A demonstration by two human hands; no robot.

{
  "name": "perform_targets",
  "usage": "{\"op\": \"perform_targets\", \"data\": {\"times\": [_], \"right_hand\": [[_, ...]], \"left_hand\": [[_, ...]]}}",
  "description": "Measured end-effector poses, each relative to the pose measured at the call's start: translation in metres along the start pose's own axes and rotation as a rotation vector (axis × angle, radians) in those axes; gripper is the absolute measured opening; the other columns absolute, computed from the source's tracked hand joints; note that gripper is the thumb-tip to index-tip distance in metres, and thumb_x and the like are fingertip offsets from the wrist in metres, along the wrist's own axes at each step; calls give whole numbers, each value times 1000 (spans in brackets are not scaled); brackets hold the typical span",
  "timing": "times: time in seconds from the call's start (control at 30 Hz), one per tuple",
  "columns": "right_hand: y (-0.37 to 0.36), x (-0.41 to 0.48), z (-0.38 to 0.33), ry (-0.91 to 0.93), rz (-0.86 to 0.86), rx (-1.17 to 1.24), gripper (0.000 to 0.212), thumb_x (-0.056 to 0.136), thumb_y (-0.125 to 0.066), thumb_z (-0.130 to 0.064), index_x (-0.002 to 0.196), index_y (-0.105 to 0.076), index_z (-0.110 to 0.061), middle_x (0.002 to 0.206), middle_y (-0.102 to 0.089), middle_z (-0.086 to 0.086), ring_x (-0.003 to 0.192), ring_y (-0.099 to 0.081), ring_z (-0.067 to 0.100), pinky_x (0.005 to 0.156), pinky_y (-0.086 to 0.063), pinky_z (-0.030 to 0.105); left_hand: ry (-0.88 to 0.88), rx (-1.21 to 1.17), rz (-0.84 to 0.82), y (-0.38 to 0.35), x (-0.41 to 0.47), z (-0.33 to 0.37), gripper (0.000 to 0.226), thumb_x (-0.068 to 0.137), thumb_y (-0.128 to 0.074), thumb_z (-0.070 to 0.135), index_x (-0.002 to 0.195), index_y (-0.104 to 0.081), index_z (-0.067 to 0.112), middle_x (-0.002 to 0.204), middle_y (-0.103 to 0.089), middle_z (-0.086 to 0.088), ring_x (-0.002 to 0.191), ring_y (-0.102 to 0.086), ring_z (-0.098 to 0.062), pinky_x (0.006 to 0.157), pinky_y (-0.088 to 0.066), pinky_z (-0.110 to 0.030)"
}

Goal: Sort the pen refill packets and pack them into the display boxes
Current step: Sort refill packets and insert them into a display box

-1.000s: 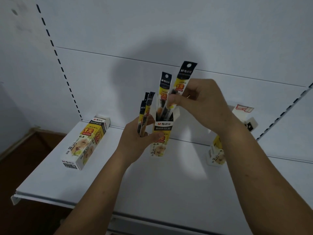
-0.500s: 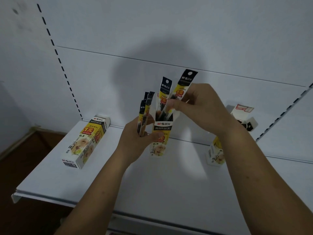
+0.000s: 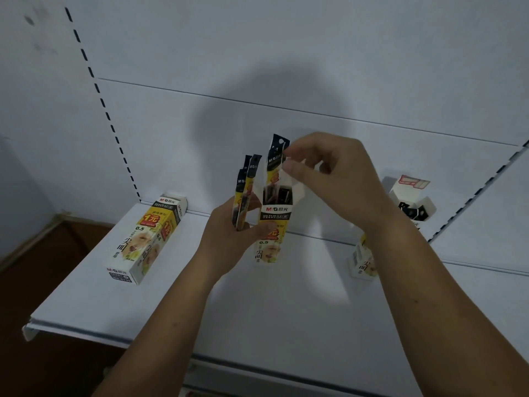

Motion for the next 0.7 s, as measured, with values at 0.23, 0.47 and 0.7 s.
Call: {"op": "perform_targets", "data": {"times": [0.23, 0.47, 0.7], "right_hand": [[-19, -3, -9, 59, -23, -56, 37, 93, -78, -23, 128, -66, -25, 107, -71, -13, 68, -55, 11, 65, -40, 10], [-27, -1, -24, 162, -60, -199, 25, 96, -72, -14, 120, -73, -20, 105, -67, -13, 78, -59, 12, 75, -42, 11], [-56, -10, -4, 104, -287, -440, 18, 101, -63, -22, 111, -78, -25, 95, -69, -20, 85, -52, 0, 78, -37, 6]], "left_hand": [[6, 17, 6, 0, 0, 0, 26, 87, -83, 21, 109, -68, 25, 99, -75, 15, 66, -63, 8, 55, -45, -8], [-29, 35, -22, -3, -1, 5, 28, 89, -81, 16, 100, -64, 36, 84, -70, 34, 67, -64, 9, 57, -46, -8], [-39, 40, -15, -1, 0, 7, 32, 88, -83, 18, 116, -68, 25, 99, -74, 12, 66, -62, 8, 57, -46, -9]]}}
Point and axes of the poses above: each hand's wrist, its own x-axis towards the middle knuckle, its own y-axis out of the back of the hand, z = x × y, the point moved 10 cm from there along x, towards the middle knuckle
